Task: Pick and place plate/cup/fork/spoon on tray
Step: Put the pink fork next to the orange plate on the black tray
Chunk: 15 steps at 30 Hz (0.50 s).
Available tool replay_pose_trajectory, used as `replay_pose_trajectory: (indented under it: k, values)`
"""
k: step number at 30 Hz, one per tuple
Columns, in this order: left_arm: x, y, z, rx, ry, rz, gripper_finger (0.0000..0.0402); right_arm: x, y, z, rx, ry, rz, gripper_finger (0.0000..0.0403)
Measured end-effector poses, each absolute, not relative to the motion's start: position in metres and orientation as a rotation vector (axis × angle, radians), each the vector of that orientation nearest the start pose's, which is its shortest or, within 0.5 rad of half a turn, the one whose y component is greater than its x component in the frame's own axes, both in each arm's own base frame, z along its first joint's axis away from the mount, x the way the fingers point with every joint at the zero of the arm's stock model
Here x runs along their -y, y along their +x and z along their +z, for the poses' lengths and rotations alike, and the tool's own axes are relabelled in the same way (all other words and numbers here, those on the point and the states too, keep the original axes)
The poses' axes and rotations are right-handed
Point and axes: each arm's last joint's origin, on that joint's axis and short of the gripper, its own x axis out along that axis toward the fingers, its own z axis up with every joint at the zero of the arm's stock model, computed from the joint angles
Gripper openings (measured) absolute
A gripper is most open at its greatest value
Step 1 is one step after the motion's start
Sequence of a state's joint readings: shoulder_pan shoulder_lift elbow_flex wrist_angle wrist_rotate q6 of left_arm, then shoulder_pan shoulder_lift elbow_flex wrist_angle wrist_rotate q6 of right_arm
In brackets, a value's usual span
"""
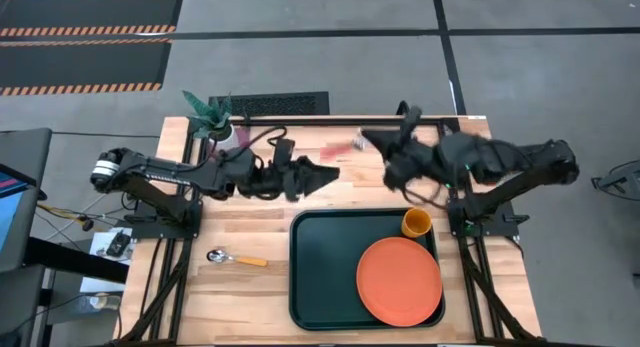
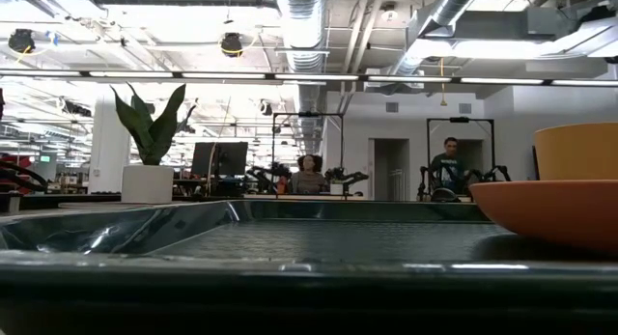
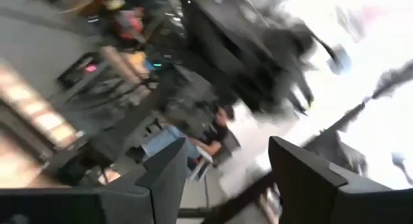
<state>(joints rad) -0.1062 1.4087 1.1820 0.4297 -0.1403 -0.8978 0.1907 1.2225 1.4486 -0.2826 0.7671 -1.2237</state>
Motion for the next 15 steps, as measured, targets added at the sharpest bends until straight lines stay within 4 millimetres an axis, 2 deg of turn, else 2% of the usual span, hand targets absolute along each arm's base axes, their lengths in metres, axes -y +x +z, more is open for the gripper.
replay_pose_trajectory:
  k: [3, 7, 15]
  values:
    - [0.024, 0.324, 0.386, 0.235, -1.114, -0.011, 0.0206, -0.042, 0.236, 0.457, -0.442, -1.344, -0.387, 0.0001]
    - [0.01, 0.324, 0.39, 0.291, -1.337, -0.046, 0.0206, -0.065, 0.234, 0.438, -0.569, -1.541, -0.291, 0.0001]
    - [0.002, 0.323, 0.392, 0.243, -1.549, -0.157, 0.0206, -0.093, 0.236, 0.413, -0.64, -1.773, -0.233, 0.0001]
